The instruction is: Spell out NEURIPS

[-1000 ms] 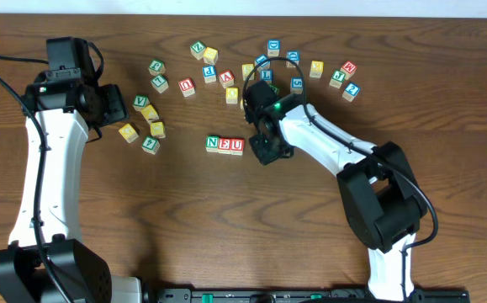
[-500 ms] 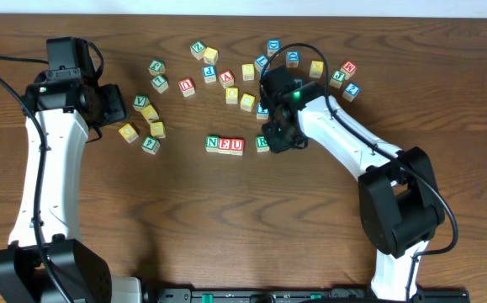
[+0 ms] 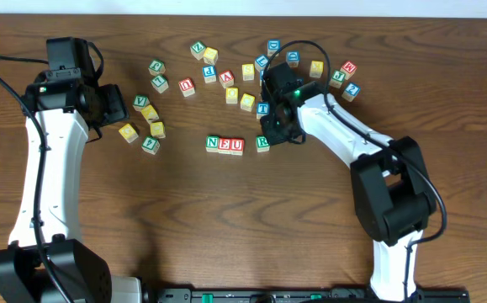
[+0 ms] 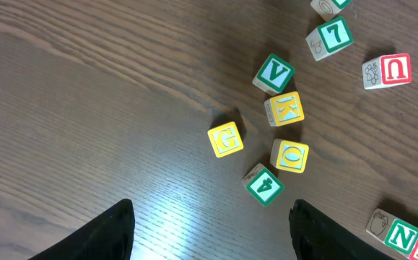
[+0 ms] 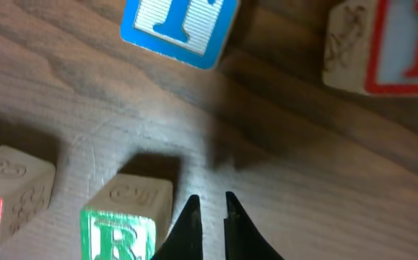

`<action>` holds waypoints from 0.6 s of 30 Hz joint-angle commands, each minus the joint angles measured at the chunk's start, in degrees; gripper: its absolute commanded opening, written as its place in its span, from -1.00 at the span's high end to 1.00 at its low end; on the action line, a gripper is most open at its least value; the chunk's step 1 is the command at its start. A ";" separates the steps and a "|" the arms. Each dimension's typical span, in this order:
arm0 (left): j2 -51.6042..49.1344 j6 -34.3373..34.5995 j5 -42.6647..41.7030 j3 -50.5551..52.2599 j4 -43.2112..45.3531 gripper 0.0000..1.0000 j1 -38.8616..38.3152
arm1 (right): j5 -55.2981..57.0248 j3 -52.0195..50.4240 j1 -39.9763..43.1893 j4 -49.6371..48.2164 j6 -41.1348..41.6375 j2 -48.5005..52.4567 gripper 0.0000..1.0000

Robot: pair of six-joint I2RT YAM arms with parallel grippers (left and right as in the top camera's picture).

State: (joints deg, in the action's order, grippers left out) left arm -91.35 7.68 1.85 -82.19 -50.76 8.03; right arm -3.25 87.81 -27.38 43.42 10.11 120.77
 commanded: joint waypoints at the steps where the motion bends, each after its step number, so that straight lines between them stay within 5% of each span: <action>1: -0.28 0.55 0.13 0.76 -0.15 -0.36 0.02 | -1.05 0.72 -0.11 -1.03 0.59 0.83 0.82; 18: -0.28 0.55 0.13 0.76 -0.15 -0.36 0.02 | -3.43 0.57 -0.11 -5.57 0.59 1.25 0.81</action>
State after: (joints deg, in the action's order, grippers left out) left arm -91.35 7.68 1.85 -82.19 -50.76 8.03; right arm -4.99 87.81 -27.38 37.95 10.13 121.30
